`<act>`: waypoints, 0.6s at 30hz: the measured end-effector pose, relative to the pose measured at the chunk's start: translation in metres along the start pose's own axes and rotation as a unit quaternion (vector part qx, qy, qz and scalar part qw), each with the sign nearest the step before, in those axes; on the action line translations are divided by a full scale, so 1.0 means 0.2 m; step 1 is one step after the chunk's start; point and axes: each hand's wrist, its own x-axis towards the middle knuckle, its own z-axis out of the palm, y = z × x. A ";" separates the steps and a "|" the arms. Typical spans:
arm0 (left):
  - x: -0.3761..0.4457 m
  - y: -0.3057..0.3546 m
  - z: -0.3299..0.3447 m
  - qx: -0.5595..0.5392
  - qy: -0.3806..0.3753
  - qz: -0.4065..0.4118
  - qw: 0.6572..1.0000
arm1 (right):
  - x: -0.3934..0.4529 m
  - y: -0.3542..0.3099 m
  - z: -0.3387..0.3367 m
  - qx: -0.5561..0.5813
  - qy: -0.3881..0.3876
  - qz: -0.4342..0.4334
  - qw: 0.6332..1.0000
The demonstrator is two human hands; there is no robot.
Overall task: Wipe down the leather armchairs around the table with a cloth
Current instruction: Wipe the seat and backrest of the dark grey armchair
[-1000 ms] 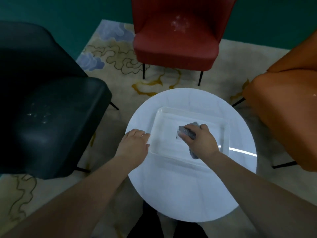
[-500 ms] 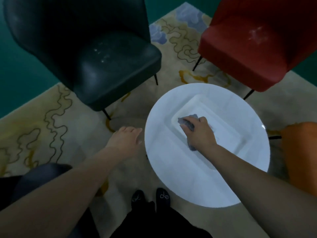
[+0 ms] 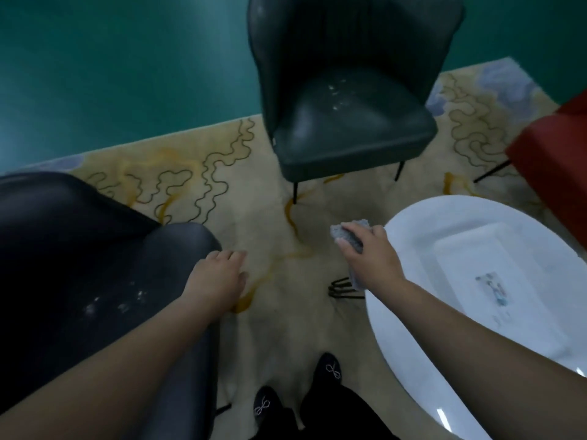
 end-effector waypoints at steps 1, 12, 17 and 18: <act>-0.05 -0.07 0.02 -0.007 0.002 -0.011 1.000 | -0.02 -0.05 0.05 -0.002 -0.009 -0.009 1.000; -0.58 -0.74 0.32 -0.085 0.015 -0.166 0.982 | -0.20 -0.56 0.66 -0.037 -0.098 -0.109 0.989; -0.79 -0.94 0.45 -0.120 0.012 -0.250 0.961 | -0.23 -0.79 0.93 -0.043 -0.159 -0.160 0.973; -0.82 -0.97 0.48 -0.132 0.012 -0.270 0.954 | -0.23 -0.83 0.98 -0.048 -0.171 -0.170 0.969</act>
